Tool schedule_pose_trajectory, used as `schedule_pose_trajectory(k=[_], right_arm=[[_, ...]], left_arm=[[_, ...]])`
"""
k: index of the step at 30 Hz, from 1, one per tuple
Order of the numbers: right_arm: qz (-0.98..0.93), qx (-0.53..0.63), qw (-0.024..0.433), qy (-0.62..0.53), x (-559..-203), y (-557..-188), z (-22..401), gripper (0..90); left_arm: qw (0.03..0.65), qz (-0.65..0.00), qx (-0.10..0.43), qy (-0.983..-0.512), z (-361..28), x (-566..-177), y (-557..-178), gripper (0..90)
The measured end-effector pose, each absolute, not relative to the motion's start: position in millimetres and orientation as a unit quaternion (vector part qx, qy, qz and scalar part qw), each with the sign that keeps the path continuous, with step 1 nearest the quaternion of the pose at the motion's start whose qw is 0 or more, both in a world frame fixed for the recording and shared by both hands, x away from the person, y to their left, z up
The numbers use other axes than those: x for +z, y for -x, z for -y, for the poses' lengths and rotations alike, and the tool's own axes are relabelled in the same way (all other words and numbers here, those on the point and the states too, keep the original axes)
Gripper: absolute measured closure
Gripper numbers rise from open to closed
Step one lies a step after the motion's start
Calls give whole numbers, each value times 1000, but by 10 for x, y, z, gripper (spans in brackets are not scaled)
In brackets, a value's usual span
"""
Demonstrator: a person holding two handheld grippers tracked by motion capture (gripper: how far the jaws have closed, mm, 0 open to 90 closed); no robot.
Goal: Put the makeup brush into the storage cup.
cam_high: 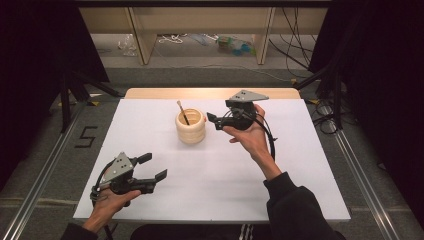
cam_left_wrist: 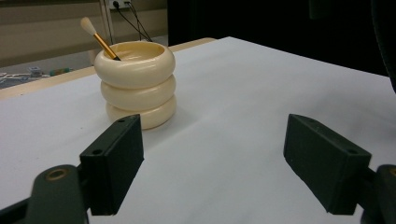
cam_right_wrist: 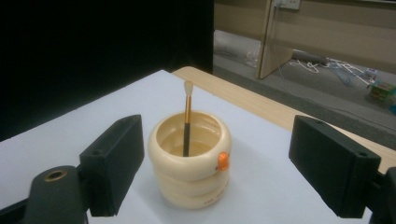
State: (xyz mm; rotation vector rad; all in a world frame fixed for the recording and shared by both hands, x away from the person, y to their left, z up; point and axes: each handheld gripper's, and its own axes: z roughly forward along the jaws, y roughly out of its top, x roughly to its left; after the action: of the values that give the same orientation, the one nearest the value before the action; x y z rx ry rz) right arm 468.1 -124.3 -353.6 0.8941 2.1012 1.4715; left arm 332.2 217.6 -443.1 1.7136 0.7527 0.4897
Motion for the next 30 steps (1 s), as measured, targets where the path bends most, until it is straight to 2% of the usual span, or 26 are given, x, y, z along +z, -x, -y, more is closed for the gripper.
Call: schedule_pose_trajectory(k=[11,30], right_arm=[[-753,531,218,-322,-3598,-4416,1592,168],[-757,523,217,-326,-3749,-4238,1848,169]], left_arm=[[568,-321,209,-728,-2175,-4427,-3324,200],[568,-323,210,-727,-2181,-4428,-3328,200]])
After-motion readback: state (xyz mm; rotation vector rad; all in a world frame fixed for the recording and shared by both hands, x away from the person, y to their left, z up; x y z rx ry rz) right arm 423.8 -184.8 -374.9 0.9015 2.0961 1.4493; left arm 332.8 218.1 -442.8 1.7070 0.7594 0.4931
